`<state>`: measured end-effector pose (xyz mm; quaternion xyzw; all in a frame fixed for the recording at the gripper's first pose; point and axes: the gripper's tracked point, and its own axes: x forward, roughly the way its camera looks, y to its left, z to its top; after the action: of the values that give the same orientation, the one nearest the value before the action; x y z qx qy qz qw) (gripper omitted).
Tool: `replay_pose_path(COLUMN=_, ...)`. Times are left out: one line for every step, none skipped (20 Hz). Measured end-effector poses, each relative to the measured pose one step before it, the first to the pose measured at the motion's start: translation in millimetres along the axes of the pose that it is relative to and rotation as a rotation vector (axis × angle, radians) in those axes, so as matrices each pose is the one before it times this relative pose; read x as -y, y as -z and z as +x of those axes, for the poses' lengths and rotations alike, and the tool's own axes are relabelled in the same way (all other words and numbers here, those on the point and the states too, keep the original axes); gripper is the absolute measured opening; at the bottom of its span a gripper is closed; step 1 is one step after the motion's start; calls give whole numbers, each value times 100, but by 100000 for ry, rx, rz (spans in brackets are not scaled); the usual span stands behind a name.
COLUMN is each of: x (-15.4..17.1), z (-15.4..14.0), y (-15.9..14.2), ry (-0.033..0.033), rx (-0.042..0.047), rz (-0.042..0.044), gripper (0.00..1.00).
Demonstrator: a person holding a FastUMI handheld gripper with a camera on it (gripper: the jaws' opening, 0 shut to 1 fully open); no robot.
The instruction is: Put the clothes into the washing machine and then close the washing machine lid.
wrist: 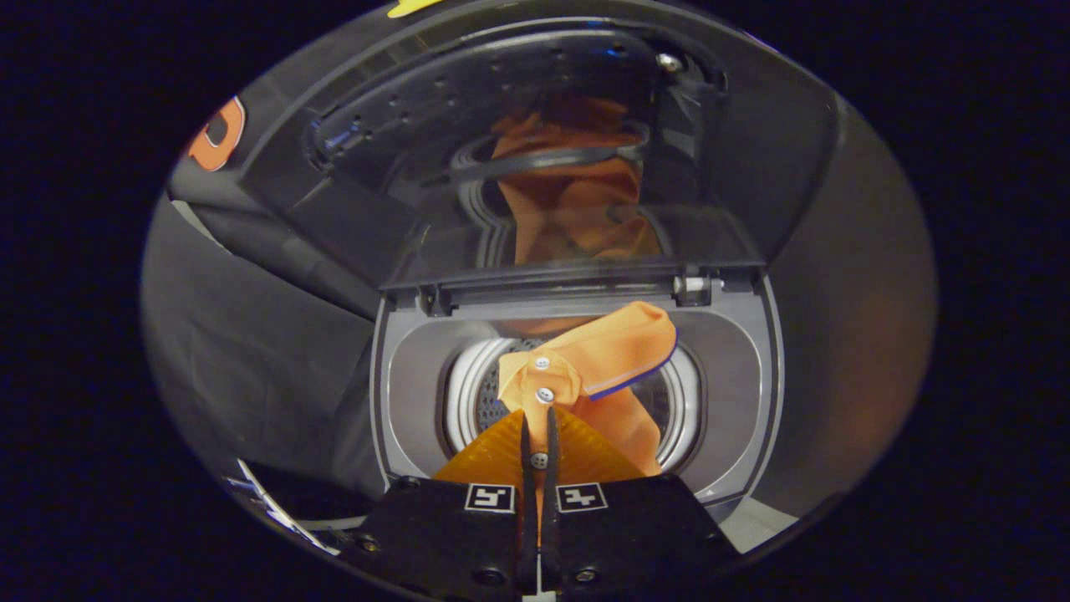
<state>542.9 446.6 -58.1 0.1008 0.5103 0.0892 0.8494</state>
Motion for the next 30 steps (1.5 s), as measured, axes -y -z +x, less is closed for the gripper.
replay_pose_path(x=132, z=88, y=-351, ry=791, rx=451, rz=28, gripper=5)
replay_pose_path(x=410, z=118, y=-231, ry=1507, rx=1023, rz=-167, gripper=5)
replay_pose_path(x=3, z=-343, y=3, ry=646, rx=758, rz=200, gripper=5)
replay_pose_path(x=178, z=31, y=62, ry=525, rx=115, rz=-152, gripper=5)
replay_pose_path(x=-31, z=-30, y=-85, ry=39, rx=-579, rz=102, gripper=6)
replay_pose_path(x=73, z=-132, y=136, ry=-48, rx=-176, rz=438, gripper=7)
replay_pose_path(x=20, z=-69, y=-127, ry=-37, rx=622, rz=346, gripper=8)
replay_pose_path(x=274, z=197, y=-32, ry=501, rx=686, rz=-194, gripper=20)
replay_pose_path(x=58, z=-41, y=-236, ry=-17, rx=1417, rz=141, gripper=33)
replay_pose_path(x=-19, z=-110, y=71, ry=6, rx=904, rz=-296, gripper=45)
replay_pose_path(x=109, z=-15, y=-75, ry=806, rx=978, rz=-608, gripper=58)
replay_pose_path(x=241, z=67, y=-59, ry=1439, rx=1564, rz=-125, gripper=70)
replay_pose_path(x=109, z=-396, y=-308, ry=944, rx=1807, rz=442, gripper=83)
replay_pose_path(x=-4, z=44, y=-48, ry=1130, rx=919, rz=683, gripper=95)
replay_pose_path(x=115, z=-212, y=149, ry=476, rx=367, rz=-101, gripper=96)
replay_pose_path(x=-90, z=-149, y=-12, ry=-238, rx=-268, rz=315, gripper=94)
replay_pose_path(x=160, z=-122, y=86, ry=82, rx=-486, rz=554, gripper=94)
replay_pose_path(x=116, z=-97, y=55, ry=345, rx=124, rz=535, gripper=94)
replay_pose_path(x=106, z=-90, y=-59, ry=261, rx=419, rz=518, gripper=94)
replay_pose_path(x=133, z=-3, y=15, ry=359, rx=324, rz=-127, gripper=94)
replay_pose_path(x=0, z=-120, y=-53, ry=236, rx=477, rz=-440, gripper=94)
replay_pose_path(x=236, z=-253, y=-4, ry=354, rx=426, rz=-370, gripper=94)
replay_pose_path(x=-30, z=-195, y=-82, ry=38, rx=589, rz=-500, gripper=94)
replay_pose_path(x=55, z=-157, y=-78, ry=434, rx=1080, rz=-744, gripper=94)
replay_pose_path(x=4, z=-160, y=-294, ry=130, rx=1564, rz=-1104, gripper=94)
replay_pose_path(x=-120, z=-275, y=-262, ry=-497, rx=1571, rz=-816, gripper=94)
replay_pose_path(x=-174, z=-231, y=-367, ry=-153, rx=1189, rz=-806, gripper=94)
replay_pose_path(x=120, z=-592, y=-199, ry=97, rx=1478, rz=-592, gripper=94)
replay_pose_path(x=29, z=-299, y=-384, ry=308, rx=1300, rz=-643, gripper=94)
replay_pose_path(x=69, z=110, y=-269, ry=315, rx=1286, rz=-843, gripper=94)
